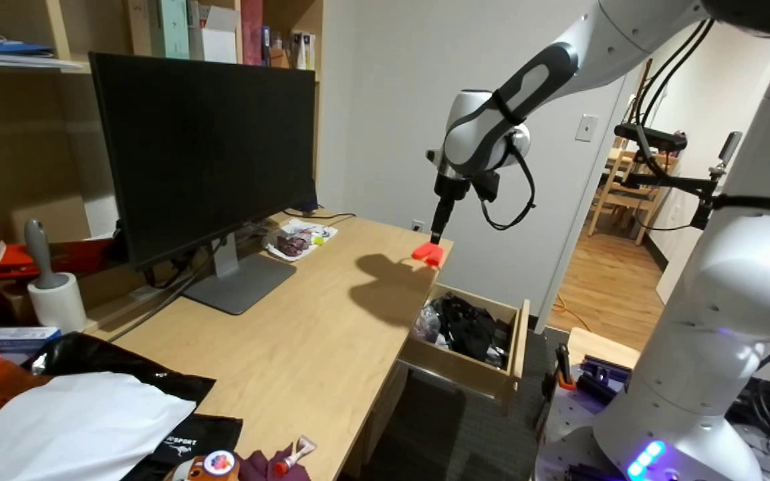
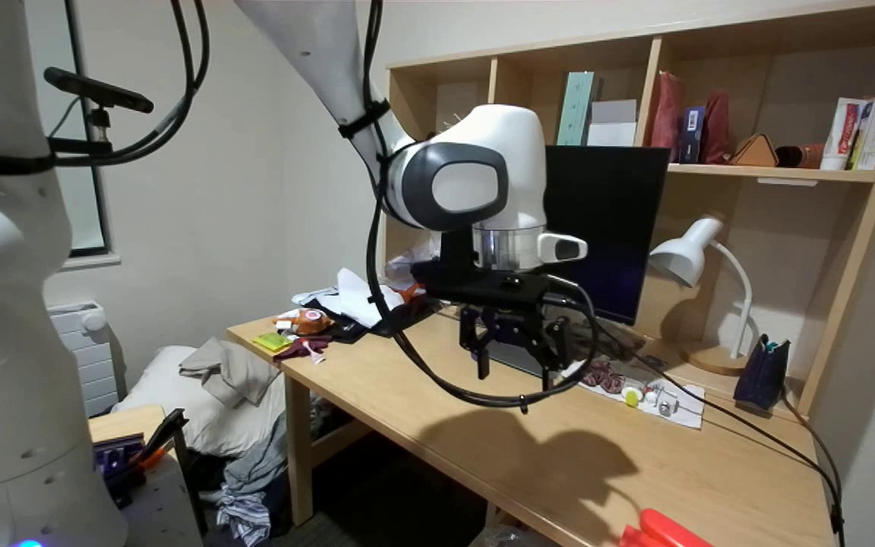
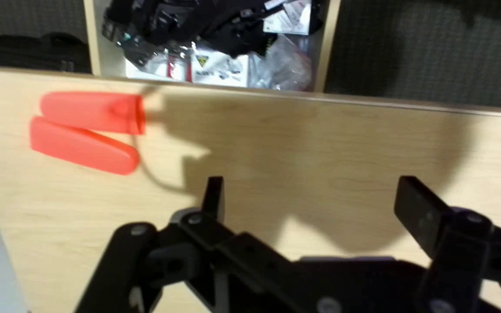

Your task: Move the small tube to left of the table then close the top drawer on the right

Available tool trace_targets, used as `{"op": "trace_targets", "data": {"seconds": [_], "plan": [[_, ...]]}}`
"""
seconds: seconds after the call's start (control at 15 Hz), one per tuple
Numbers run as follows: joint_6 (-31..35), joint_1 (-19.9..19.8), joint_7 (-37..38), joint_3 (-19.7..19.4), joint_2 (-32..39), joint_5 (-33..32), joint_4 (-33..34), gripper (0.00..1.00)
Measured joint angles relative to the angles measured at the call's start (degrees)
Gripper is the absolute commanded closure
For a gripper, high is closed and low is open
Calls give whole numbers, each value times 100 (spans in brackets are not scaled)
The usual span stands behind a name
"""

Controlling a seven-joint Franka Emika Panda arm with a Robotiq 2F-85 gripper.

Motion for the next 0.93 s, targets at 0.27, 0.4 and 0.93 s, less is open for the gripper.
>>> {"op": "trace_targets", "data": {"seconds": [0.27, 0.4, 0.93], "plan": [[61, -470, 470, -475, 58, -214, -51, 0], [61, -545, 491, -529, 50, -214, -68, 0], [69, -579, 2121, -613, 206, -510, -89, 0]]}}
